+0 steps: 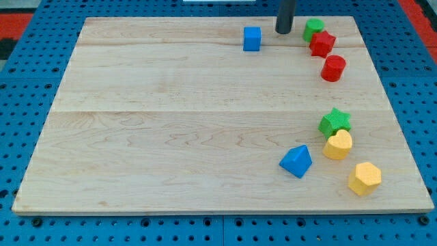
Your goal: Move the blue cube left side to the green star
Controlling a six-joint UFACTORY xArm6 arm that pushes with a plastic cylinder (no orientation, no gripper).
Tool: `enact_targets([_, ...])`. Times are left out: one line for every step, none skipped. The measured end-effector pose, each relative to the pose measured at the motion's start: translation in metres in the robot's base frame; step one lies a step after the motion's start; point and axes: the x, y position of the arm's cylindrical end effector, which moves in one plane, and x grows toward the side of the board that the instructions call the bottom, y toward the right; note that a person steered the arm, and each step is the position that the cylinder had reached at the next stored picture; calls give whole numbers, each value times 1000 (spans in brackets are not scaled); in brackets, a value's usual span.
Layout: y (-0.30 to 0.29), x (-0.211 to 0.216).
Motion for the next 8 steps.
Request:
enact_targets([-65,-17])
enact_targets([-72,-21])
enact_targets([-72,34])
enact_targets([-72,89])
enact_targets([-74,83])
enact_targets([-73,60])
enact_targets([-38,74])
enact_targets([-46,112])
